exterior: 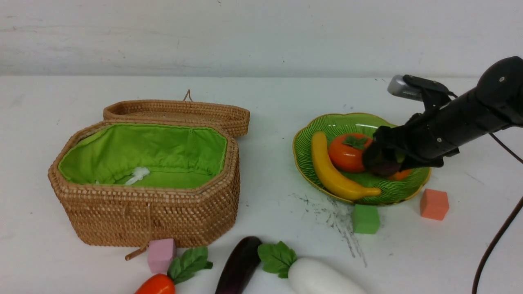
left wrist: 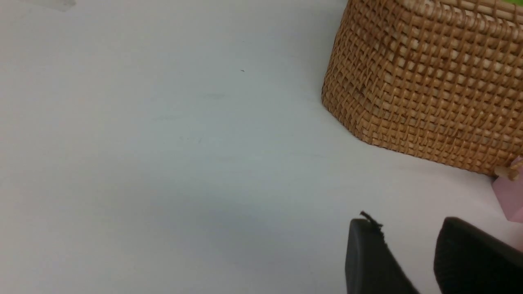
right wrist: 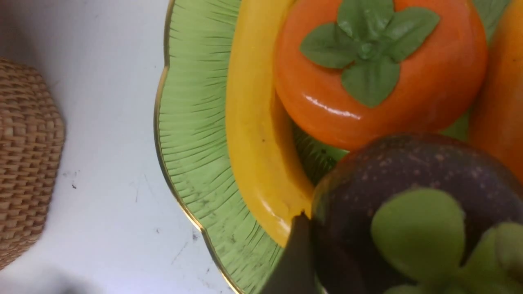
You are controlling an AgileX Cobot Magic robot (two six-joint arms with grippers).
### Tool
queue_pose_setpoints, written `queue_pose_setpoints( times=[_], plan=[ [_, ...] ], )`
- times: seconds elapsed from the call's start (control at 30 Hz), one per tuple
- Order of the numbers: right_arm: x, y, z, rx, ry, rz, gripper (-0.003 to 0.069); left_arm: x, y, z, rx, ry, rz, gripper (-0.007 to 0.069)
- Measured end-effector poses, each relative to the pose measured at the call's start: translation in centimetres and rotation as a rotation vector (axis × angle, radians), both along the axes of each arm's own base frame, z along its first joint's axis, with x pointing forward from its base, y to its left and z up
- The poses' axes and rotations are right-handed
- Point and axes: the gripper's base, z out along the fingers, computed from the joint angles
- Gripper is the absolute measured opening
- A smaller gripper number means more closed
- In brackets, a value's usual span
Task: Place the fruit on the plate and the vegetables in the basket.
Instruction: Use the right arm to grab a mangosteen and put it into the right plate, then take a daikon with your right arm and place it on the basket on the left.
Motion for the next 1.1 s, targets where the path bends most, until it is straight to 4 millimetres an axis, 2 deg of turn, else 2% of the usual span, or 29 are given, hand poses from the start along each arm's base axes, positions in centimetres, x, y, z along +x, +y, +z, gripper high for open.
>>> queue_pose_setpoints(
  times=[0.1,0.23,0.47,0.53,0.73,0.8,1.0,1.1],
  plan=[
    [0.0,0.0,0.0,0.001,0.004,0.003,0.0682,0.0,0.0,0.0,0.000,0.000,0.000,0.0239],
    [-0.2,0.0,0.3,0.002,0.003,0.007,0.0665,0.0,0.0,0.0,0.000,0.000,0.000,0.0239],
    [-0.9,-0.1,2.6,-0.004,-0.053,0.015,0.0610,0.0,0.0,0.0,0.000,0.000,0.000,0.0239],
    [-1.4,-0.1,3.8,-0.005,-0.078,0.021,0.0595,0.0,0.0,0.0,0.000,0.000,0.000,0.0239],
    [-3.4,-0.3,7.6,-0.032,-0.144,0.063,0.0588,0.0,0.0,0.0,0.000,0.000,0.000,0.0239],
    [-4.0,-0.3,8.3,-0.045,-0.150,0.085,0.0587,0.0,0.0,0.0,0.000,0.000,0.000,0.0239],
    [-7.9,0.4,10.7,-0.054,-0.095,0.331,0.0587,0.0,0.0,0.0,0.000,0.000,0.000,0.0239],
    [-9.3,2.0,11.3,-0.001,-0.059,0.424,0.0587,0.0,0.0,0.0,0.000,0.000,0.000,0.0239]
  ],
)
